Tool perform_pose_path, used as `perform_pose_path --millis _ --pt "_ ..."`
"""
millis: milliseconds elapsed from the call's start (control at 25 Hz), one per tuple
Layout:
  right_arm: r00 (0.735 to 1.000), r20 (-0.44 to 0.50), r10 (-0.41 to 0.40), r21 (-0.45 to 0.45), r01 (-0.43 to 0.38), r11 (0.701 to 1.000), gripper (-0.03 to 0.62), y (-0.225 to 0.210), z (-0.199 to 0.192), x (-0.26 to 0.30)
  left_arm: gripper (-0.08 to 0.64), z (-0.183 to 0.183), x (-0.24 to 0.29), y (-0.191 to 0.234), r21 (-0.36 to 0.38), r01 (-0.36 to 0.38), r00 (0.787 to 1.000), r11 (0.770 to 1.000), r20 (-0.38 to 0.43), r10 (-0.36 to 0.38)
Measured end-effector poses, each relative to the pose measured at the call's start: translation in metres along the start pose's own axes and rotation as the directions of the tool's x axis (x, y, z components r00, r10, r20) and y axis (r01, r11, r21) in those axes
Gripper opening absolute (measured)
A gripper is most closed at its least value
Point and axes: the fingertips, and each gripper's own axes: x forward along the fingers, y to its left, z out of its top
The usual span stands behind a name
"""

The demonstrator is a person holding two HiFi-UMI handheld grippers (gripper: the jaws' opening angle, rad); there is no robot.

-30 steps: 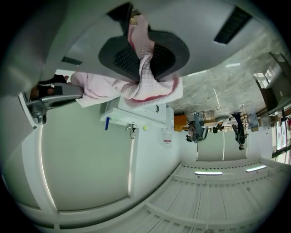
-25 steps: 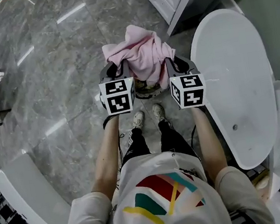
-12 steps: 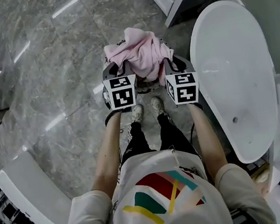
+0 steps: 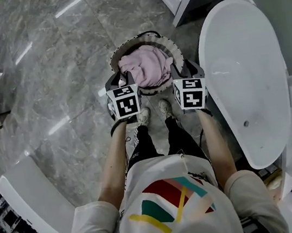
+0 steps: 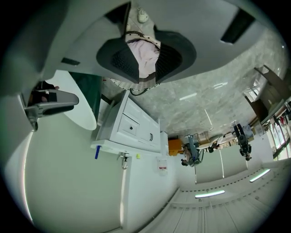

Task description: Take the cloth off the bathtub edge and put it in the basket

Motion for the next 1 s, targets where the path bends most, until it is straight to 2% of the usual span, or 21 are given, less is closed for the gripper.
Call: perform_pose_path --millis 360,560,680,760,880,1000 --pt "0.999 0.04 0.023 0.007 -0.024 1.0 0.199 0.013 0.012 -0.013 0.094 0.024 -0.022 0.0 -0.018 -0.002 0.997 1.0 0.076 0.003" --pt "0.992 0.12 0.027 -0.048 -0.021 0.999 0.182 0.015 0.05 -0.027 0.092 0.059 -0.049 0.001 -0.011 0.0 0.988 1.0 0.157 0.002" --pt "0.974 0.224 0.02 -0.019 -0.017 1.0 0.084 0.015 0.088 -0.052 0.052 0.082 -0.078 0.0 -0.004 0.009 0.974 1.0 0.226 -0.008" --pt "0.955 0.294 0.028 0.02 -0.035 0.999 0.047 0.018 0.112 -0.075 0.025 0.095 -0.102 0.0 0.009 0.003 0.961 1.0 0.277 -0.006" --pt "0.929 0.365 0.054 0.065 -0.083 0.994 0.024 0.03 0.134 -0.113 0.02 0.109 -0.141 -0.005 0.018 0.009 0.939 1.0 0.345 -0.014" --pt "0.907 0.413 0.085 0.062 -0.121 0.991 0.017 0.045 0.147 -0.147 0.019 0.121 -0.175 -0.009 0.009 0.02 0.918 1.0 0.396 -0.022"
